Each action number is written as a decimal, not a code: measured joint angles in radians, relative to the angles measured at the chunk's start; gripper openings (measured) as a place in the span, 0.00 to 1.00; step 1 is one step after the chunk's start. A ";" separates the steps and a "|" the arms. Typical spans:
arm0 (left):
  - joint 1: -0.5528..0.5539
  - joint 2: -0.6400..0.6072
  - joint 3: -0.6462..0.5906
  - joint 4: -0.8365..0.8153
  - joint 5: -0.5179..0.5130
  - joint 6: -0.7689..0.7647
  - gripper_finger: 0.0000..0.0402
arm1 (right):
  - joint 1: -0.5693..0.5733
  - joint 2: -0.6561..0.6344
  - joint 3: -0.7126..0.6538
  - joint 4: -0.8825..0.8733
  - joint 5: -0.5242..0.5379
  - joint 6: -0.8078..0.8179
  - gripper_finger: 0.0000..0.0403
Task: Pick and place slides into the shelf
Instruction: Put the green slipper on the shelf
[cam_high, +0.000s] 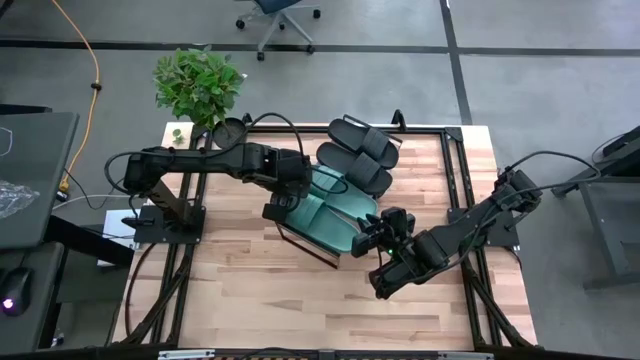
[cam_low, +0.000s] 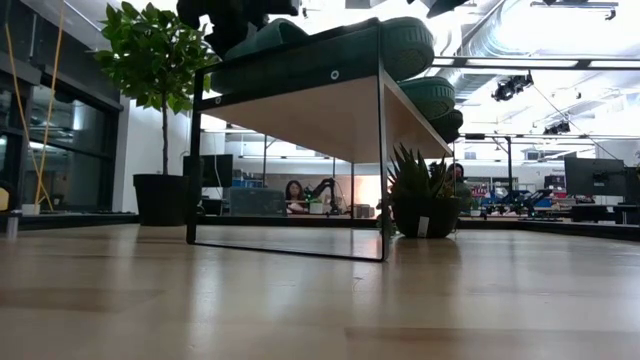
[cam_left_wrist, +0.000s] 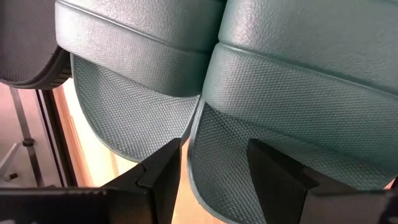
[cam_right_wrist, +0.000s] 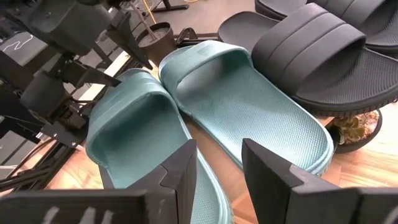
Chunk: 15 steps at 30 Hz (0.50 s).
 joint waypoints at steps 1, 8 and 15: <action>0.000 0.000 0.000 0.000 0.000 0.000 0.43 | 0.000 0.000 0.000 0.000 0.000 0.000 0.29; 0.000 0.000 0.000 -0.007 0.004 0.000 0.43 | 0.000 0.000 0.000 -0.001 0.000 0.000 0.29; 0.000 0.000 0.000 -0.031 0.006 -0.001 0.43 | 0.000 0.000 0.000 -0.003 0.008 0.000 0.29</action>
